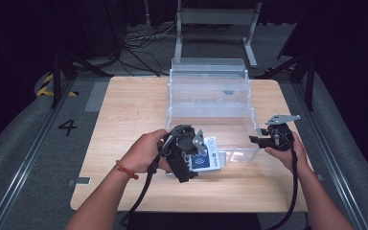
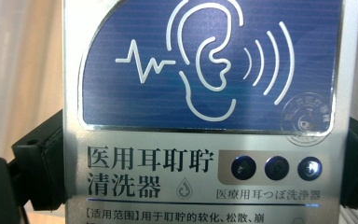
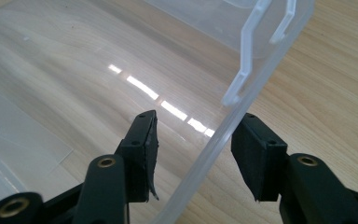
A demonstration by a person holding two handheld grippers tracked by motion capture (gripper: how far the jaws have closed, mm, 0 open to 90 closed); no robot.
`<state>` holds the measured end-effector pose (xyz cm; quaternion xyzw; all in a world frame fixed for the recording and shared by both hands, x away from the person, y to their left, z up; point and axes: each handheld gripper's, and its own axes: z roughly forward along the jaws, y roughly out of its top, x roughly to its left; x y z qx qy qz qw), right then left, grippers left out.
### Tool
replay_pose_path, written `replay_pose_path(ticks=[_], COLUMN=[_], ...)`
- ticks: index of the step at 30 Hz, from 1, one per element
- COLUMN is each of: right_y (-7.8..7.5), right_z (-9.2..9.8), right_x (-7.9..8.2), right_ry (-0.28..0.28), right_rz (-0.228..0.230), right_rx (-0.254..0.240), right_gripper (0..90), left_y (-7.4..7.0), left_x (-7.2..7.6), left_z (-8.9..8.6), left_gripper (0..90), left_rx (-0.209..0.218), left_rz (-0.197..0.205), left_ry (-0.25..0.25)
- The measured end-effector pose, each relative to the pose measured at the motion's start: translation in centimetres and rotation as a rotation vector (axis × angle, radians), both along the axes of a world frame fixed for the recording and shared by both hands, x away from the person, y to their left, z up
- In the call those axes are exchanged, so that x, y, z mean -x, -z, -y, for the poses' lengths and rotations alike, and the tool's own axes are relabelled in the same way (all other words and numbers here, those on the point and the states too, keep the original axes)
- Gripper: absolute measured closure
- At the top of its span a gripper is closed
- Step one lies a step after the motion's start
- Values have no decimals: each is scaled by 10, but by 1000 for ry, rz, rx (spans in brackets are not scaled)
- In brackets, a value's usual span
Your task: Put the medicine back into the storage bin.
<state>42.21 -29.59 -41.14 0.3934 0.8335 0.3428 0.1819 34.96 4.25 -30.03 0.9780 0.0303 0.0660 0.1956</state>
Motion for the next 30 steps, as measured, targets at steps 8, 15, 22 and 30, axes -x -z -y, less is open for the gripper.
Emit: replay_pose_path(ticks=[8, 15, 22, 30], right_y=[0, 1, 1, 1], right_z=[0, 0, 0, 1], right_x=[0, 0, 0, 0], right_ry=[-5, -10, -10, -12], right_rz=[4, 6, 5, 3], right_rx=[-1, -5, -9, -14], right_gripper=[511, 503, 502, 499], left_y=[-8, 0, 10, 25], left_x=[-30, -58, -75, -93], left_z=[3, 4, 7, 14], left_gripper=[46, 46, 45, 44], left_rx=[-15, -18, -8, -31], left_rz=[47, 54, 56, 46], left_ry=[-11, -54, -49, -30])
